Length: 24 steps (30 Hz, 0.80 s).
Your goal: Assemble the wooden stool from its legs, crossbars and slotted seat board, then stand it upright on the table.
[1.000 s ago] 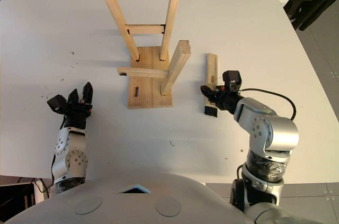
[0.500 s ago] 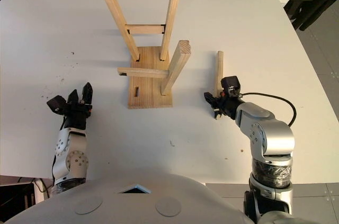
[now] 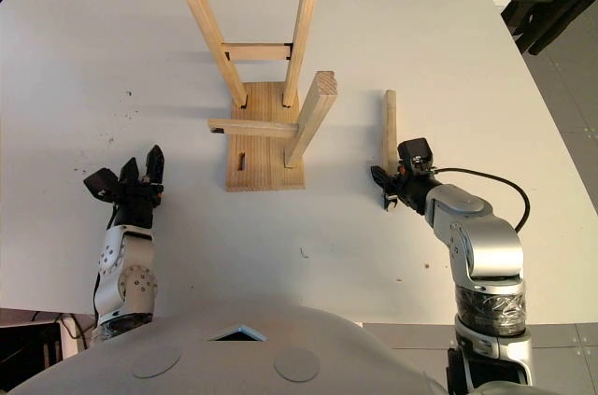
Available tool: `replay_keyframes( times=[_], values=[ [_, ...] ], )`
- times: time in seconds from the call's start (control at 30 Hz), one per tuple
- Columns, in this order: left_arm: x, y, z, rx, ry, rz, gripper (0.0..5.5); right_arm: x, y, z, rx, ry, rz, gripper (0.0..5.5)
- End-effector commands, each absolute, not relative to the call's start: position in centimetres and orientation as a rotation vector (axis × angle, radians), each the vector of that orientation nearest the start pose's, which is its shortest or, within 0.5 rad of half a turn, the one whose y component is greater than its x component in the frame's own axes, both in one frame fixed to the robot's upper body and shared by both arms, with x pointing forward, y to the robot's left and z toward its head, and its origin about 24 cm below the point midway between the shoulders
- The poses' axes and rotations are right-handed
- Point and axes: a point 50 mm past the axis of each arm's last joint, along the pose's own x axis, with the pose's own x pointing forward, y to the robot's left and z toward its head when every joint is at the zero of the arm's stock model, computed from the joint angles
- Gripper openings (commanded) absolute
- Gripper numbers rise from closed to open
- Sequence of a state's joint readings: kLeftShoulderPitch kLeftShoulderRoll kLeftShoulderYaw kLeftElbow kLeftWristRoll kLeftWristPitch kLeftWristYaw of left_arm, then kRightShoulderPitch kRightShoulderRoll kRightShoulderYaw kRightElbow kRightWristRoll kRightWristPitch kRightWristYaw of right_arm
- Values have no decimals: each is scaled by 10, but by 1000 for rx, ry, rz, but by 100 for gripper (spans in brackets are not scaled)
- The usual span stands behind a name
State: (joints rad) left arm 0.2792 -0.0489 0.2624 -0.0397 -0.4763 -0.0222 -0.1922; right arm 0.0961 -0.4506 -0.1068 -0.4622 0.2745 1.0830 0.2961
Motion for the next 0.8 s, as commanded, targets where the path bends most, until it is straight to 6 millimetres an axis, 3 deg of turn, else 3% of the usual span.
replay_keyframes(
  times=[0.03, 0.13, 0.4, 0.5, 0.6, 0.7, 0.8],
  values=[
    [167, 210, -30, -531, 240, 264, 347, 205, -223, 49, -127, 719, 213, 270],
    [177, 222, -12, -525, 166, 280, 347, 219, -225, 57, -143, 649, 189, 270],
    [223, 261, 81, -542, -121, 279, 347, 261, -229, 78, -64, 443, 46, 268],
    [242, 268, 121, -544, -221, 226, 347, 288, -235, 97, -18, 298, -16, 268],
    [254, 268, 152, -558, -306, 178, 347, 315, -243, 132, 34, 104, -29, 268],
    [260, 261, 168, -570, -344, 123, 347, 327, -244, 162, 65, -34, 30, 268],
    [260, 252, 166, -590, -329, 97, 347, 320, -233, 155, -39, 2, 257, 267]
  ],
)
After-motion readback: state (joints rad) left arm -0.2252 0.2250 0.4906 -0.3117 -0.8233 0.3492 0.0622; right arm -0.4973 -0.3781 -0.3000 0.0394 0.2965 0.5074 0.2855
